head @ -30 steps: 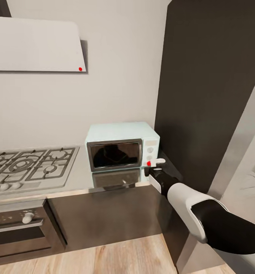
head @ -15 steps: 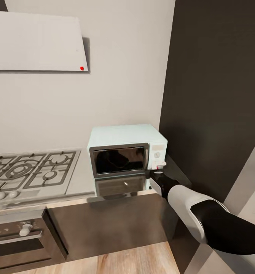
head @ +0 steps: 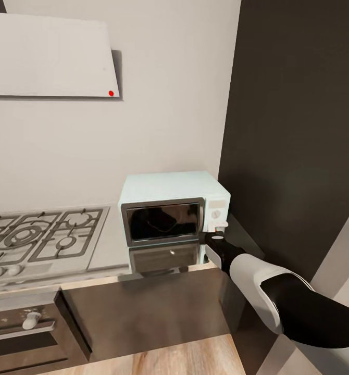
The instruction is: In the kitchen, take the popcorn bag from the countertop, put it into the microwave, and heat it until the popcorn is cooked so the cooked popcorn ends up inside the bag.
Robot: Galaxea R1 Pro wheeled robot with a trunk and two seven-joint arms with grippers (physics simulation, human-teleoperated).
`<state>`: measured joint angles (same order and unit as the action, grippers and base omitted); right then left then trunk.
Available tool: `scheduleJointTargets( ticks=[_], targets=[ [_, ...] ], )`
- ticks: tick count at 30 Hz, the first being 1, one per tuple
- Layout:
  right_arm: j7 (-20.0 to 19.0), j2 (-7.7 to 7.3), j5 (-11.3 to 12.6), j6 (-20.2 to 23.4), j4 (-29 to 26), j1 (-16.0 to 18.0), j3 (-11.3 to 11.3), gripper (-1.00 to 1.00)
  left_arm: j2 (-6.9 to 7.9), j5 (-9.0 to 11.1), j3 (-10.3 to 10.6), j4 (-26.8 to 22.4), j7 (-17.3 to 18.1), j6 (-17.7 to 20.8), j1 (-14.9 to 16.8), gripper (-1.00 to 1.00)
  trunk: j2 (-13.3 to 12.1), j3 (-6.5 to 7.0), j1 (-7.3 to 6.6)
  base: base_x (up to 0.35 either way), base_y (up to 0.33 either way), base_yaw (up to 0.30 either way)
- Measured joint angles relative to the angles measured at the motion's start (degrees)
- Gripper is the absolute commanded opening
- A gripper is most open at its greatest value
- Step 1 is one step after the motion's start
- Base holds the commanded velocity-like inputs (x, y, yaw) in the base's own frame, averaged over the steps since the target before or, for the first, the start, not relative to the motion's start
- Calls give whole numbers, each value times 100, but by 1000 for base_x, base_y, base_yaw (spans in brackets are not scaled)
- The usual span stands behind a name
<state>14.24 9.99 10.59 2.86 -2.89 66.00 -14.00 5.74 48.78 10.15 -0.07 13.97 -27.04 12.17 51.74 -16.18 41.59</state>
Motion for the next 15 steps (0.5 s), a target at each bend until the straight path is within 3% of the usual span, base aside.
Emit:
scheduleJointTargets(
  ticks=[15],
  targets=[
    [-6,-1,-12,-40,199,6,0,-100,-3,0,0,0,-16,1,0,100,0,0,0,26,-33,0]
  ],
)
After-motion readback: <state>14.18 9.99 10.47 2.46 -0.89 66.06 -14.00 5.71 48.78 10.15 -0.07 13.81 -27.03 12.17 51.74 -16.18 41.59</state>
